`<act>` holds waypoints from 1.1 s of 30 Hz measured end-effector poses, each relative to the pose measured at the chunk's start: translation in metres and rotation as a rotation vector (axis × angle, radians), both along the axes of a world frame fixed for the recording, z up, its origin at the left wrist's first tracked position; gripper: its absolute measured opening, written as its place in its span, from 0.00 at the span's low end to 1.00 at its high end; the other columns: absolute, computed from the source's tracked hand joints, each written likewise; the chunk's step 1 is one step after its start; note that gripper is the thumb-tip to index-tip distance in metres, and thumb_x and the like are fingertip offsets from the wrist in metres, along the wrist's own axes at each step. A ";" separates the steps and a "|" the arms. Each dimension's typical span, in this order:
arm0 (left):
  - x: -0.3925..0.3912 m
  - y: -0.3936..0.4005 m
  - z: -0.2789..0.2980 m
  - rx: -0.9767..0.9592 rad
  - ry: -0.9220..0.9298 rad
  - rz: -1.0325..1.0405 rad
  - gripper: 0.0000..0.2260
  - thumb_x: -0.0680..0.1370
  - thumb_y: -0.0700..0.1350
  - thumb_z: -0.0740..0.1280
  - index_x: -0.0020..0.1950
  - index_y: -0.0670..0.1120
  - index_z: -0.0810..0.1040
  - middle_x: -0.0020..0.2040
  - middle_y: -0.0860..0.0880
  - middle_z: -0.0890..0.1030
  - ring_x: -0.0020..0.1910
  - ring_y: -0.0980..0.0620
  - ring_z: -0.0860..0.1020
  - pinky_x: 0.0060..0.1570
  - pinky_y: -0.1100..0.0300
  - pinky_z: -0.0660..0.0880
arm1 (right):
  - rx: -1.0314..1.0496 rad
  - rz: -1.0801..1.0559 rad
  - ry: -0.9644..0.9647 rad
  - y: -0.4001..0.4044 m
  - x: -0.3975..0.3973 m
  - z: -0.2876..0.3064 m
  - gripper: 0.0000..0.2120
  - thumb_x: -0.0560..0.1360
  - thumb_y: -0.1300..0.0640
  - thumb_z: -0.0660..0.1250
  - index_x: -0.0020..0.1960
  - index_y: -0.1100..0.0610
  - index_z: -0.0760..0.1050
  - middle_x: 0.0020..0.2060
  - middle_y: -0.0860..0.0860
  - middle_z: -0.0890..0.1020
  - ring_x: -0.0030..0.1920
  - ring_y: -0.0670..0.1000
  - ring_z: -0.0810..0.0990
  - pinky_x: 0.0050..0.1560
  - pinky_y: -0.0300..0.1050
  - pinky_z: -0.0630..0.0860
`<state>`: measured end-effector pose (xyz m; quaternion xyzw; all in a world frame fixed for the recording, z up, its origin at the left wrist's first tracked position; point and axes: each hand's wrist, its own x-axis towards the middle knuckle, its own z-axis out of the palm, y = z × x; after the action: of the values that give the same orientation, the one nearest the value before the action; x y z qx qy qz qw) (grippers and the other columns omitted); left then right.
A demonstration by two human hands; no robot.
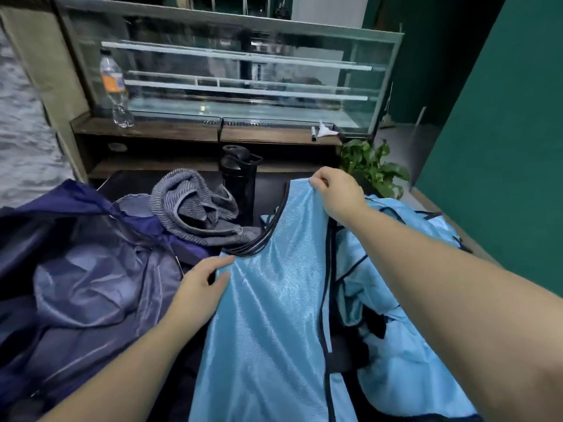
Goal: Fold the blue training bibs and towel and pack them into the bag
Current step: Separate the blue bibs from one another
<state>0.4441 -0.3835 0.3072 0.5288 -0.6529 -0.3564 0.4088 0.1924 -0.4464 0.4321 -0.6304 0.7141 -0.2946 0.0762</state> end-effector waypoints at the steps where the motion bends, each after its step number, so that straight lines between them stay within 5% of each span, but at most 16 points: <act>1: -0.001 -0.003 -0.004 0.012 -0.001 0.001 0.12 0.78 0.36 0.64 0.59 0.48 0.79 0.57 0.53 0.77 0.59 0.56 0.73 0.56 0.70 0.64 | -0.007 0.000 0.016 0.000 0.000 -0.005 0.09 0.80 0.54 0.57 0.43 0.50 0.72 0.46 0.52 0.79 0.51 0.55 0.74 0.55 0.54 0.70; 5: 0.004 -0.011 -0.021 0.121 0.049 0.034 0.15 0.78 0.39 0.66 0.51 0.61 0.77 0.52 0.55 0.80 0.47 0.55 0.76 0.47 0.65 0.70 | -0.109 0.068 0.070 0.010 0.003 -0.011 0.10 0.81 0.53 0.57 0.42 0.50 0.71 0.43 0.47 0.75 0.51 0.54 0.73 0.54 0.53 0.69; 9: 0.007 -0.006 -0.034 0.199 0.115 0.040 0.14 0.77 0.37 0.66 0.53 0.58 0.78 0.51 0.56 0.80 0.52 0.56 0.75 0.52 0.65 0.69 | -0.183 0.239 0.184 0.040 0.010 -0.009 0.10 0.81 0.51 0.59 0.45 0.50 0.77 0.42 0.46 0.75 0.50 0.53 0.73 0.51 0.51 0.67; 13: 0.010 -0.007 -0.039 0.265 0.143 0.032 0.17 0.77 0.40 0.67 0.48 0.65 0.80 0.45 0.51 0.75 0.44 0.52 0.72 0.43 0.60 0.69 | -0.306 0.431 0.247 0.092 0.018 -0.025 0.15 0.78 0.47 0.58 0.44 0.54 0.80 0.35 0.49 0.76 0.41 0.55 0.75 0.46 0.53 0.70; 17: 0.012 -0.008 -0.037 0.308 0.189 0.008 0.15 0.77 0.39 0.68 0.50 0.61 0.82 0.47 0.50 0.80 0.46 0.52 0.77 0.52 0.59 0.73 | -0.344 0.561 0.390 0.131 0.019 -0.058 0.13 0.77 0.47 0.59 0.45 0.51 0.80 0.34 0.46 0.75 0.39 0.50 0.72 0.43 0.48 0.67; 20: 0.009 -0.007 -0.035 0.306 0.185 0.009 0.13 0.77 0.38 0.67 0.58 0.53 0.79 0.53 0.52 0.81 0.51 0.54 0.78 0.54 0.64 0.74 | -0.269 0.639 0.412 0.149 0.018 -0.084 0.12 0.78 0.47 0.59 0.46 0.50 0.80 0.35 0.44 0.76 0.39 0.48 0.73 0.45 0.44 0.64; 23: 0.012 -0.008 -0.037 0.321 0.165 0.005 0.13 0.78 0.39 0.67 0.57 0.56 0.79 0.56 0.51 0.81 0.55 0.50 0.79 0.63 0.52 0.72 | -0.180 0.682 0.422 0.158 0.018 -0.103 0.11 0.77 0.47 0.59 0.47 0.48 0.80 0.35 0.43 0.76 0.39 0.46 0.73 0.47 0.40 0.63; 27: 0.014 -0.010 -0.042 0.303 0.141 -0.005 0.15 0.79 0.39 0.65 0.54 0.59 0.79 0.55 0.53 0.82 0.54 0.51 0.80 0.62 0.53 0.73 | 0.005 0.694 0.389 0.162 0.021 -0.107 0.14 0.75 0.46 0.57 0.47 0.48 0.80 0.35 0.42 0.77 0.40 0.46 0.74 0.46 0.43 0.71; 30: 0.012 -0.010 -0.043 0.305 0.154 -0.010 0.14 0.79 0.38 0.64 0.58 0.55 0.79 0.56 0.53 0.81 0.54 0.53 0.80 0.56 0.60 0.74 | 0.223 0.698 0.392 0.160 0.025 -0.102 0.20 0.75 0.40 0.54 0.55 0.48 0.79 0.42 0.44 0.77 0.48 0.46 0.72 0.54 0.46 0.67; 33: 0.013 -0.011 -0.044 0.302 0.143 -0.011 0.14 0.79 0.39 0.65 0.56 0.58 0.78 0.56 0.53 0.82 0.54 0.52 0.80 0.59 0.55 0.74 | 0.276 0.605 0.337 0.151 0.026 -0.094 0.19 0.76 0.37 0.60 0.57 0.48 0.77 0.48 0.45 0.77 0.53 0.46 0.70 0.58 0.45 0.65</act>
<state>0.4572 -0.3946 0.2628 0.5541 -0.5640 -0.4892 0.3682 0.2183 -0.2958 0.3379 -0.8364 0.5311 -0.0519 0.1254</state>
